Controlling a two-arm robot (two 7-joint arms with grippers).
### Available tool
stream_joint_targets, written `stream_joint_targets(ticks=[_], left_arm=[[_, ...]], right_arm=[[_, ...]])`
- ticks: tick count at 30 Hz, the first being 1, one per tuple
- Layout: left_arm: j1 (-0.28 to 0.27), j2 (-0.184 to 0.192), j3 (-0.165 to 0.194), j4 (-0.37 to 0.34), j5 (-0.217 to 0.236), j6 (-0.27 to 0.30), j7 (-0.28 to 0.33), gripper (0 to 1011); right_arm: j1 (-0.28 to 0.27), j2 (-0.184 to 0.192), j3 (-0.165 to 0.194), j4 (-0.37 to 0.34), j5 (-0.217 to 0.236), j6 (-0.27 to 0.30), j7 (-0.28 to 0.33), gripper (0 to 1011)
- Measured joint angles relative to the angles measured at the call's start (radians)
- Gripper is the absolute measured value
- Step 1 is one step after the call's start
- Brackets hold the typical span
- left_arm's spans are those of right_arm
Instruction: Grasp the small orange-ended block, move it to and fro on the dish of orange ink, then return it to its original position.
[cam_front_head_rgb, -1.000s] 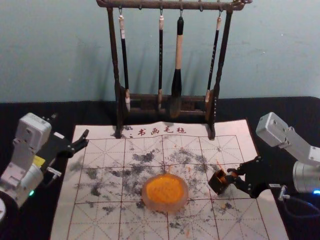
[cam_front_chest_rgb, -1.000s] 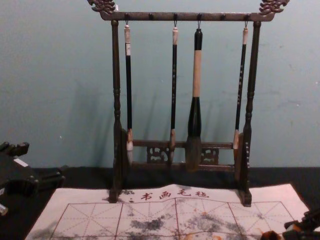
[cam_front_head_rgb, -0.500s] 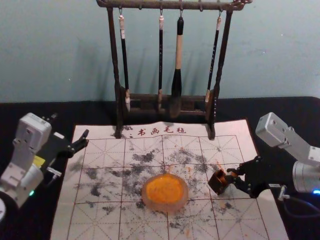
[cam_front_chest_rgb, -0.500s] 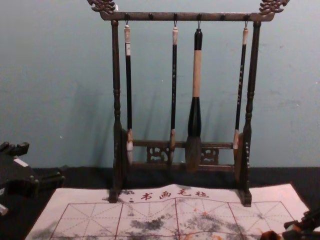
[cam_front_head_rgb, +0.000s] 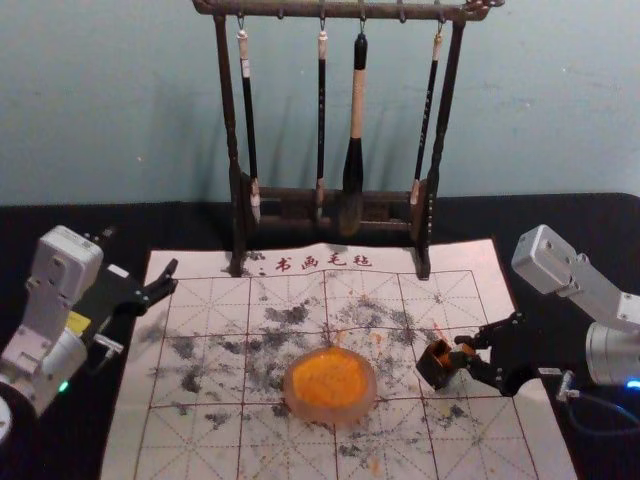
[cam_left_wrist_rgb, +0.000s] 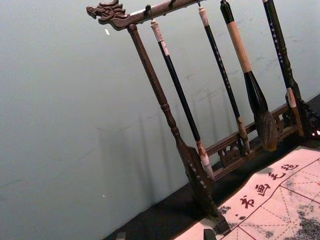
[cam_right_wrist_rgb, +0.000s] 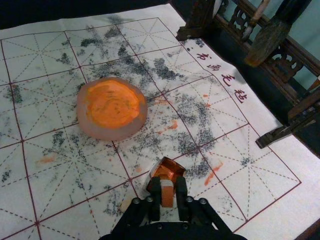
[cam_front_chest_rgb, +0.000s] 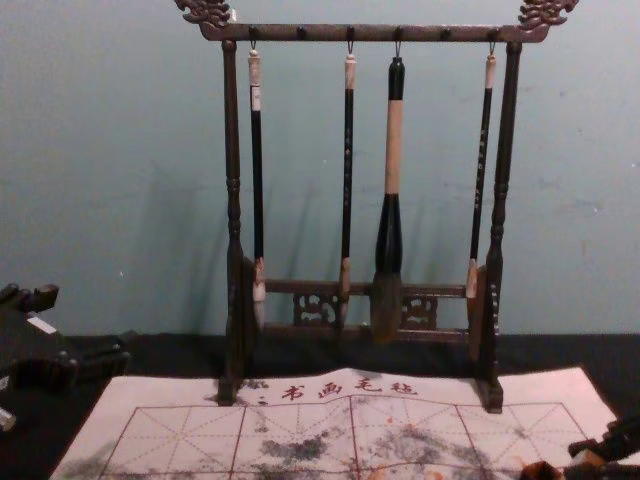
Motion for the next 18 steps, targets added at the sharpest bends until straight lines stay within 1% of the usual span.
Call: stream_joint_targets(ticks=[2, 5, 7, 8, 9, 11, 12, 15, 16, 18], left_arm=[[0.0, 0.0, 0.0, 0.0, 0.0, 0.0, 0.0, 1001], [0.0, 0.0, 0.0, 0.0, 0.0, 0.0, 0.0, 1001], [0.0, 0.0, 0.0, 0.0, 0.0, 0.0, 0.0, 1001], [0.0, 0.0, 0.0, 0.0, 0.0, 0.0, 0.0, 1001], [0.0, 0.0, 0.0, 0.0, 0.0, 0.0, 0.0, 1001], [0.0, 0.0, 0.0, 0.0, 0.0, 0.0, 0.0, 1001], [0.0, 0.0, 0.0, 0.0, 0.0, 0.0, 0.0, 1001], [0.0, 0.0, 0.0, 0.0, 0.0, 0.0, 0.0, 1001], [0.0, 0.0, 0.0, 0.0, 0.0, 0.0, 0.0, 1001], [0.0, 0.0, 0.0, 0.0, 0.0, 0.0, 0.0, 1001]], right_arm=[[0.0, 0.0, 0.0, 0.0, -0.001, 0.0, 0.0, 227], [0.0, 0.0, 0.0, 0.0, -0.001, 0.0, 0.0, 282], [0.0, 0.0, 0.0, 0.0, -0.001, 0.0, 0.0, 385], [0.0, 0.0, 0.0, 0.0, -0.001, 0.0, 0.0, 385], [0.0, 0.0, 0.0, 0.0, -0.001, 0.0, 0.0, 449], [0.0, 0.0, 0.0, 0.0, -0.001, 0.0, 0.0, 482], [0.0, 0.0, 0.0, 0.0, -0.001, 0.0, 0.0, 540], [0.0, 0.0, 0.0, 0.0, -0.001, 0.0, 0.0, 611], [0.0, 0.0, 0.0, 0.0, -0.001, 0.0, 0.0, 670], [0.0, 0.0, 0.0, 0.0, -0.001, 0.0, 0.0, 710]])
